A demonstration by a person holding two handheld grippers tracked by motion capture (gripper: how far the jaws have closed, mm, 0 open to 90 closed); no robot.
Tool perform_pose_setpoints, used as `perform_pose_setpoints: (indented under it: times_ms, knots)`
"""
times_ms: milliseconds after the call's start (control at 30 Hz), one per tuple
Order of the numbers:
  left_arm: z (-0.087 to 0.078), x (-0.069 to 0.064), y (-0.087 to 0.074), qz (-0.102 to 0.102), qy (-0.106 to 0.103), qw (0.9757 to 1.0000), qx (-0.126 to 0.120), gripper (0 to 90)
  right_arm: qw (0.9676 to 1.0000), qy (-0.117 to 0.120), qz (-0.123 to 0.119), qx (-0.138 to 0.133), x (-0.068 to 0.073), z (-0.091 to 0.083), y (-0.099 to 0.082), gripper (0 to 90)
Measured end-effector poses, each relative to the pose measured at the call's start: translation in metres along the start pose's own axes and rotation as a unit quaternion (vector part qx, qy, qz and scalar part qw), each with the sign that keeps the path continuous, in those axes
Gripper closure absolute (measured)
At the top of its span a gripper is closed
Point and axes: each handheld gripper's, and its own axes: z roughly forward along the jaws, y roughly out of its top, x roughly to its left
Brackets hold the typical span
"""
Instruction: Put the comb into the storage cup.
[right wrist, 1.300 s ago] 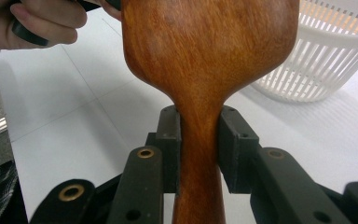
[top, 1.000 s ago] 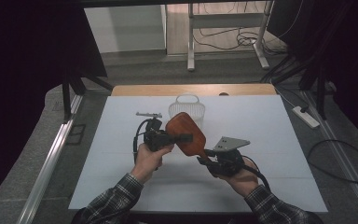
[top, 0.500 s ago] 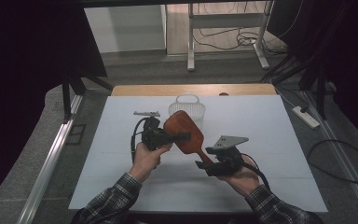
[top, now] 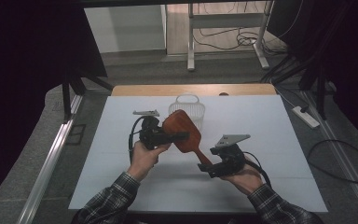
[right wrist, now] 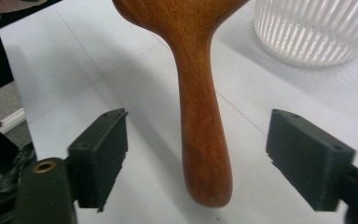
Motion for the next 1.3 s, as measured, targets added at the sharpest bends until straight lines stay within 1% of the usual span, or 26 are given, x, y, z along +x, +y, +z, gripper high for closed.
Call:
perform_pose_setpoints:
  times_ms: [67, 200, 333, 500, 633, 767, 833, 933, 1000, 1233, 1300]
  knots:
    - [-0.001, 0.000, 0.000, 0.003, 0.005, 1.0000, 0.001, 52.7, 1.0000, 0.001, 0.002, 0.004, -0.001, 0.000, 0.000, 16.4]
    - [-0.002, -0.001, 0.002, 0.010, 0.015, 0.9998, 0.004, 52.7, 0.9998, -0.011, -0.003, 0.016, -0.003, -0.001, -0.002, 8.8]
    - [-0.004, -0.001, 0.003, 0.012, 0.019, 0.9998, 0.002, 52.7, 0.9995, -0.023, -0.006, 0.022, -0.006, -0.001, -0.003, 0.5]
    - [-0.008, -0.002, 0.006, 0.018, 0.027, 0.9995, 0.002, 52.7, 0.9993, -0.027, -0.011, 0.022, -0.009, -0.003, -0.005, 0.0]
    - [-0.012, -0.002, 0.008, 0.022, 0.037, 0.9991, 0.000, 52.7, 0.9992, -0.034, -0.016, 0.014, -0.011, -0.006, -0.006, 0.0]
    - [-0.015, 0.000, 0.010, 0.020, 0.041, 0.9989, -0.003, 52.7, 0.9995, -0.030, -0.001, 0.010, -0.015, -0.011, -0.008, 0.0]
    - [-0.016, 0.001, 0.010, 0.018, 0.041, 0.9990, -0.004, 52.7, 0.9994, -0.034, 0.000, 0.009, -0.017, -0.013, -0.010, 0.0]
    - [-0.017, 0.002, 0.012, 0.019, 0.045, 0.9988, -0.005, 52.7, 0.9994, -0.032, 0.006, 0.012, -0.020, -0.016, -0.012, 0.0]
    - [-0.018, 0.002, 0.013, 0.019, 0.046, 0.9987, -0.005, 52.6, 0.9993, -0.034, 0.010, 0.008, -0.022, -0.018, -0.014, 0.0]
    - [-0.022, 0.002, 0.020, 0.025, 0.055, 0.9982, -0.006, 52.7, 0.9989, -0.045, 0.004, 0.010, -0.024, -0.027, -0.020, 0.0]
    - [-0.024, 0.002, 0.022, 0.027, 0.057, 0.9980, -0.007, 52.6, 0.9985, -0.053, 0.008, 0.014, -0.026, -0.029, -0.022, 0.0]
